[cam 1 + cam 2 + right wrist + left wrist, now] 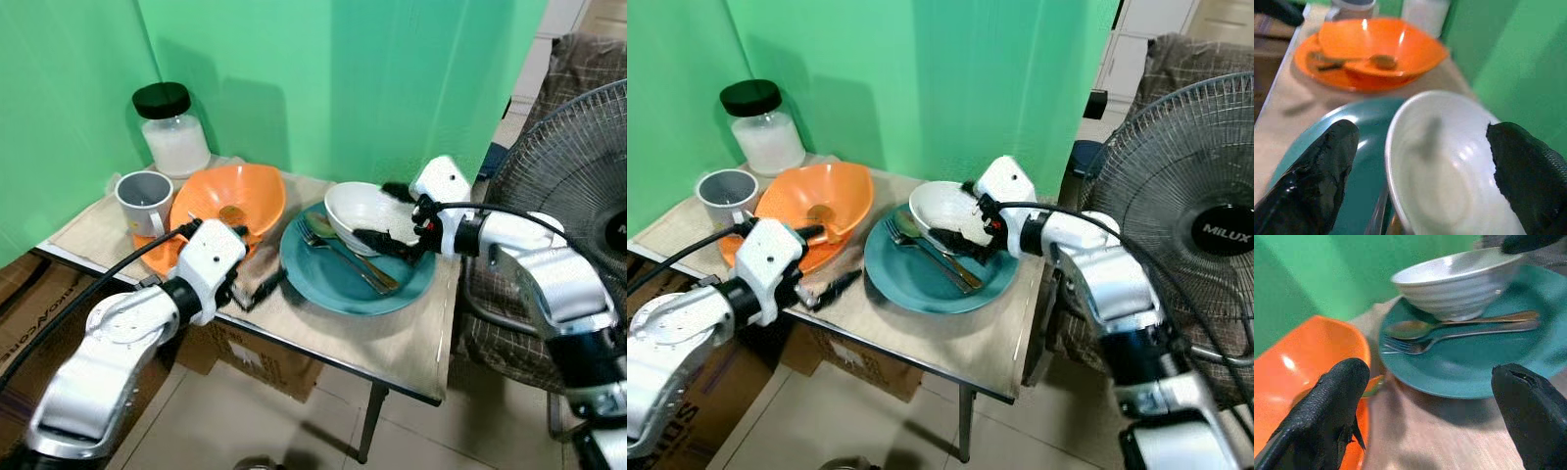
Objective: Setting the table
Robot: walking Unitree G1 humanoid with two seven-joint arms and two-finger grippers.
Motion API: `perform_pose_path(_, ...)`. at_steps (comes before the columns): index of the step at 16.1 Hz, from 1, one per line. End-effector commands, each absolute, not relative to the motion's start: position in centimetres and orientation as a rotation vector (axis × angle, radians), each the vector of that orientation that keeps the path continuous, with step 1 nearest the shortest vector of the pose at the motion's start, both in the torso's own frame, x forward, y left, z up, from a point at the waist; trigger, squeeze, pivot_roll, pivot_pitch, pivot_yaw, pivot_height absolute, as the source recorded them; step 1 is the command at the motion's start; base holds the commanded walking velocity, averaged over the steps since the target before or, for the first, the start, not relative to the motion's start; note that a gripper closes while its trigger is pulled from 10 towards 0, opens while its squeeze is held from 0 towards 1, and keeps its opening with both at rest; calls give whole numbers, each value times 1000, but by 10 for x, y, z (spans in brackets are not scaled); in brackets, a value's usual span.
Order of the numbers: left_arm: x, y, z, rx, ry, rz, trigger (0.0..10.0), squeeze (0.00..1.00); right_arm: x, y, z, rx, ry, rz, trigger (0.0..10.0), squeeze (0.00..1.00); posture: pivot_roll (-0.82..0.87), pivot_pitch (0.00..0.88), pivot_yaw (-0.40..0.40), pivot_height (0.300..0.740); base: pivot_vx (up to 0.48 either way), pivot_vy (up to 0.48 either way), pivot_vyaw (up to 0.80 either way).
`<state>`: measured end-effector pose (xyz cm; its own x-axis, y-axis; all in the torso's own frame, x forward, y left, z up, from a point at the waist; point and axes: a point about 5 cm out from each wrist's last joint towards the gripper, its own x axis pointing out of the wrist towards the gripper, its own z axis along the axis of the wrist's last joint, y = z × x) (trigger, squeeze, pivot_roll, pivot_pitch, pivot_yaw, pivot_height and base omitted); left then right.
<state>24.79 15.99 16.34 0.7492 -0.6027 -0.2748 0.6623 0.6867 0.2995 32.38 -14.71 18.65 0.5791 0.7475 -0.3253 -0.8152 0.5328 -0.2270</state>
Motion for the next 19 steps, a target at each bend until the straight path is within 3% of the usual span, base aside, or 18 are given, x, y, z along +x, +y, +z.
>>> perform_pose_path(1,243,157,163,393,175,-761,10000,0,324,-144,181,-396,254,966,10000,788,139,0,39,740,0,0,0)
perform_pose_path(2,242,156,163,391,174,-762,10000,0,324,-143,178,-398,270,971,10000,267,138,0,40,740,0,0,0)
perform_pose_path(3,242,156,163,390,175,-765,10000,0,323,-142,177,-395,279,979,10000,0,138,0,42,740,0,0,0)
perform_pose_path(5,242,155,163,390,180,-784,10000,0,321,-142,173,-411,316,1007,10000,0,138,0,42,740,0,0,0)
perform_pose_path(6,242,154,163,395,181,-796,10000,0,321,-143,171,-415,332,1005,4471,0,138,0,42,740,0,0,0)
perform_pose_path(7,242,153,163,395,182,-806,10000,0,322,-144,170,-427,343,996,941,0,132,0,49,740,0,0,0)
perform_pose_path(8,242,151,163,390,179,-816,10000,0,324,-146,169,-444,348,976,0,0,130,0,51,740,0,0,0)
perform_pose_path(19,241,145,162,378,177,-844,10000,0,338,-142,165,-538,344,876,0,0,124,0,47,740,0,0,0)
